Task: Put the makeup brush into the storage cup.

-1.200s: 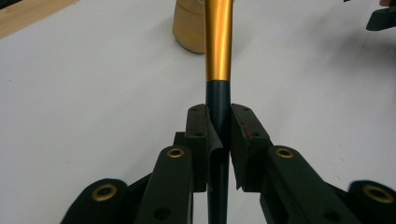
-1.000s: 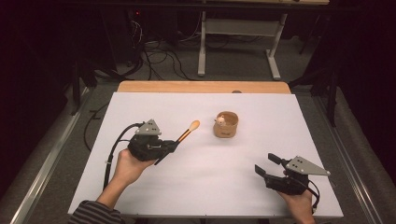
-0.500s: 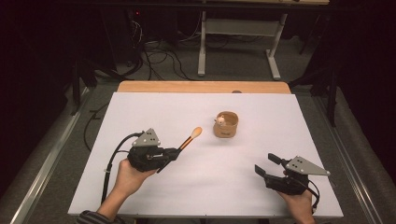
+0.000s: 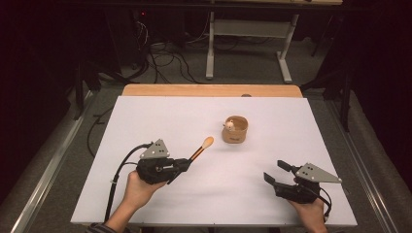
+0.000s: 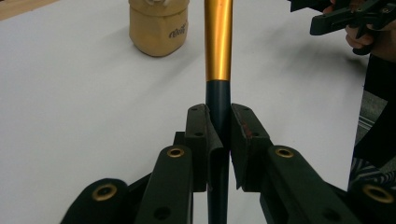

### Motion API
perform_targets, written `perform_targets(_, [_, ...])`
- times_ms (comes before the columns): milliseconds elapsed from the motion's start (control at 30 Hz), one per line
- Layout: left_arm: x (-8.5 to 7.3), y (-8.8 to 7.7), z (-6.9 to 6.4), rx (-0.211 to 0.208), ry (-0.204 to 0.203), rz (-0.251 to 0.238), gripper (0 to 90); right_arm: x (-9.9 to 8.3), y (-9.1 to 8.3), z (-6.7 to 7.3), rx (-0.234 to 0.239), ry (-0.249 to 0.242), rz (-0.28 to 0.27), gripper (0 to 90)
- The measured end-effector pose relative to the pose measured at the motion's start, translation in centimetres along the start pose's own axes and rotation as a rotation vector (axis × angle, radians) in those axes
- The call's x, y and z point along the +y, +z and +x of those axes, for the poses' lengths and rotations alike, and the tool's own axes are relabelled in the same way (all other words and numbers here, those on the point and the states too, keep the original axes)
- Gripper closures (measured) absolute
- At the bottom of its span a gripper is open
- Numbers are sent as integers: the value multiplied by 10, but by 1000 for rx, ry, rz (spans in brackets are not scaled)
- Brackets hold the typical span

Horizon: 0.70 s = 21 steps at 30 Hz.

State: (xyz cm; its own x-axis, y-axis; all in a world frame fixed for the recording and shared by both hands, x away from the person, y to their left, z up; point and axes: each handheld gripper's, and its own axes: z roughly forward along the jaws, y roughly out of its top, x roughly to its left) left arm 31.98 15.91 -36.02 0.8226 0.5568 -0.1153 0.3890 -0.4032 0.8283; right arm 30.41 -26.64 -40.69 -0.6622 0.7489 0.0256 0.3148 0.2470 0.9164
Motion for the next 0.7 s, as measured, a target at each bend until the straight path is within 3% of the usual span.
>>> perform_targets(333, [0, 3, -4, -10, 10, -29, 784, 2, -1, 5, 24, -1, -10, 311])
perform_targets(700, [0, 7, -9, -27, 18, -51, 784, 13, 8, 29, 121, -27, 52, 346])
